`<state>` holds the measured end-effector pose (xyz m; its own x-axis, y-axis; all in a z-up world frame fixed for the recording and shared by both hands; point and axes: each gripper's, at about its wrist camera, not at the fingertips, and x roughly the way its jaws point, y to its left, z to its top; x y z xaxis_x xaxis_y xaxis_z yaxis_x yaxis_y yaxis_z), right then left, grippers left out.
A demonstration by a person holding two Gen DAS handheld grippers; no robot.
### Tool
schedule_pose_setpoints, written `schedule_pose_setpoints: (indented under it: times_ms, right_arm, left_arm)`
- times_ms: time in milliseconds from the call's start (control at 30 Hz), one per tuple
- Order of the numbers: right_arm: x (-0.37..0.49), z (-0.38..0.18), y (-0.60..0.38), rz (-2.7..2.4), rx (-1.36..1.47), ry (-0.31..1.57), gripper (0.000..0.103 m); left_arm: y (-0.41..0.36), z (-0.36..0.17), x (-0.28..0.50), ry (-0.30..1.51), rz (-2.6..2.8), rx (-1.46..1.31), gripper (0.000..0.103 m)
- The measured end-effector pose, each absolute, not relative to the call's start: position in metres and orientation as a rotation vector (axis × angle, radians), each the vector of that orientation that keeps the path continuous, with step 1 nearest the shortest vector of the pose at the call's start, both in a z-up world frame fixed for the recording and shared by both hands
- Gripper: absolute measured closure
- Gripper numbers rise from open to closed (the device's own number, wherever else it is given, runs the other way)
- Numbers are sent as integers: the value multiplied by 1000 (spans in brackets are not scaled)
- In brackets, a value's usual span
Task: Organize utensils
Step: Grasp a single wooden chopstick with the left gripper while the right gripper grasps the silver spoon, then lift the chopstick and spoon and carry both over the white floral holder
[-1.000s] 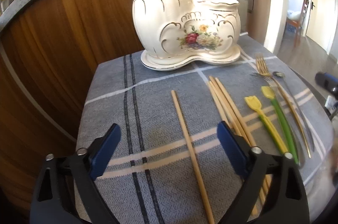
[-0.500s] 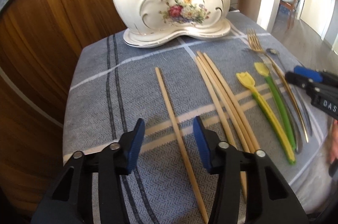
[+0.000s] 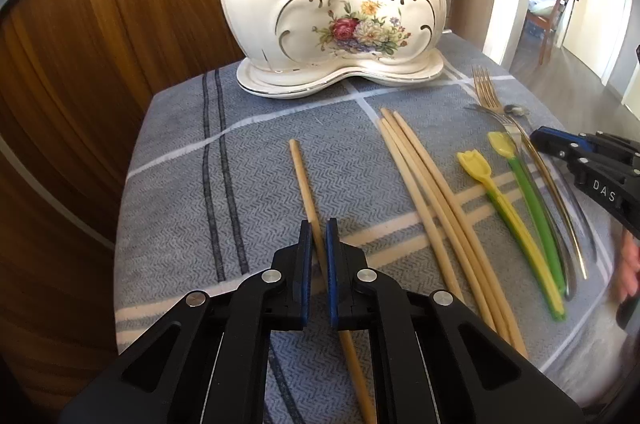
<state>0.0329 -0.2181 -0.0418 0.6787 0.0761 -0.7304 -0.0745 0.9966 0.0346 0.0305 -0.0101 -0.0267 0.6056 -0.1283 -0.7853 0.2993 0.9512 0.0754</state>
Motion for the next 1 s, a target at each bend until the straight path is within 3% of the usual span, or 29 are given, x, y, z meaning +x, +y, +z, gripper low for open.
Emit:
schedule_pose_setpoints:
  times_ms: [533,1000]
  right_arm:
    - [-6,-6,-236,206,123,611,100]
    - [-51,28,-215,220,-41,326,100]
  left_arm:
    - [-11,-4,16,774,-312,188,98]
    - [-7,18,9,689,-336,161,98]
